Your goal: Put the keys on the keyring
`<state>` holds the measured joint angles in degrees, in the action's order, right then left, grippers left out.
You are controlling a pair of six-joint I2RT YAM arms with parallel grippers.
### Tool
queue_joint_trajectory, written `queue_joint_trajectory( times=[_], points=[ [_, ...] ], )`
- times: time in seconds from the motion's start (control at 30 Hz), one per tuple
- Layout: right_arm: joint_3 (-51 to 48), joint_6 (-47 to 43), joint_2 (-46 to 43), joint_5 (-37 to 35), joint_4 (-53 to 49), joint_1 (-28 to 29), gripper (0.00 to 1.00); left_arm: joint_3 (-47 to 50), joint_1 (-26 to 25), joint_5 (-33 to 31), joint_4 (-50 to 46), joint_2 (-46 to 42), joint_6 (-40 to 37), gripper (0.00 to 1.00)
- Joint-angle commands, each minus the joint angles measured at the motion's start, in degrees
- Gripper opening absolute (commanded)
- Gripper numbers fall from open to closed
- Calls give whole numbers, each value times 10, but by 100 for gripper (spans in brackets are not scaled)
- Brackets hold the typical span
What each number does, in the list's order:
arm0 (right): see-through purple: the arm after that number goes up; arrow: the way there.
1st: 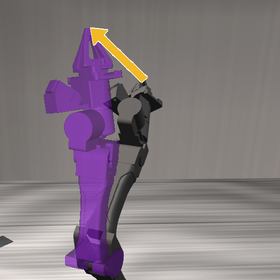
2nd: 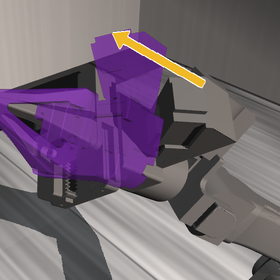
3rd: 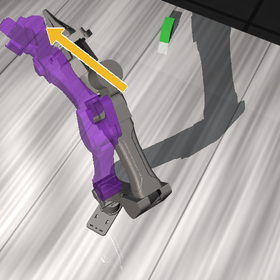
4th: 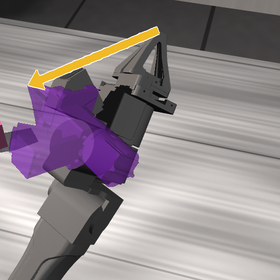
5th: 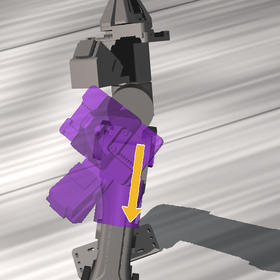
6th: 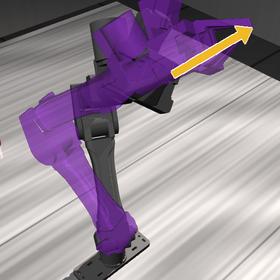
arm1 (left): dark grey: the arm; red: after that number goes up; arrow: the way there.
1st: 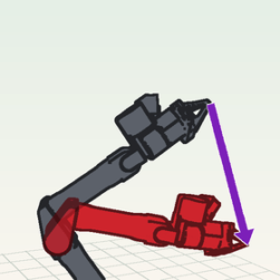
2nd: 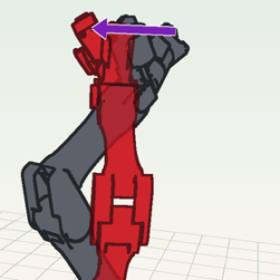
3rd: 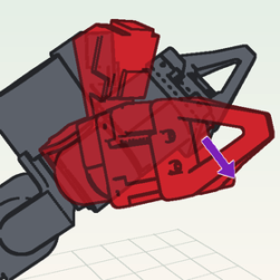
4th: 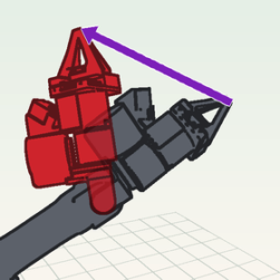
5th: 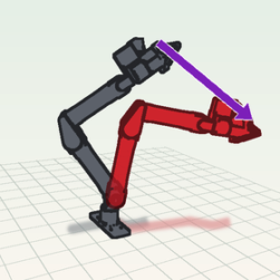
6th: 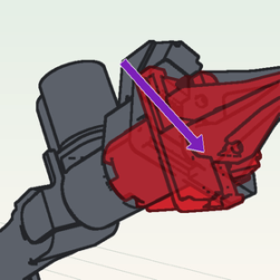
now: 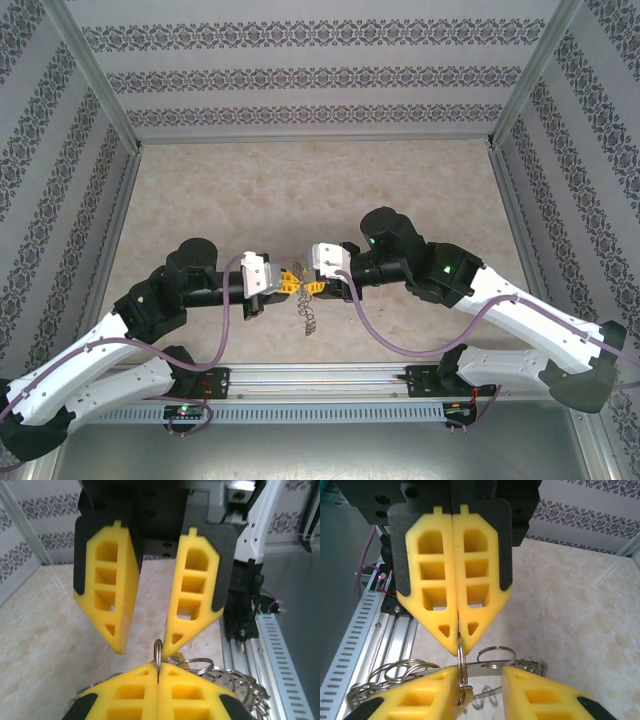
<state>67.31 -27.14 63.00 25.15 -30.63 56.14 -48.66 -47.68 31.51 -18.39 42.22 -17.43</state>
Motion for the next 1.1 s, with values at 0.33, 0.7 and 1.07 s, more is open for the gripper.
queue_joint_trajectory(
  times=[0.33, 0.7, 1.07],
  points=[
    [-8, 10, -20, 19, 30, 4, 0, 26, -5, 32, 121, -20, 49, 0],
    [42, -16, 26, -59, -25, 18, 0, -55, -10, -100, -66, 63, -38, 12],
    [35, -24, 17, -74, -33, 25, 5, -36, -13, -82, -20, 54, -30, 0]
  ],
)
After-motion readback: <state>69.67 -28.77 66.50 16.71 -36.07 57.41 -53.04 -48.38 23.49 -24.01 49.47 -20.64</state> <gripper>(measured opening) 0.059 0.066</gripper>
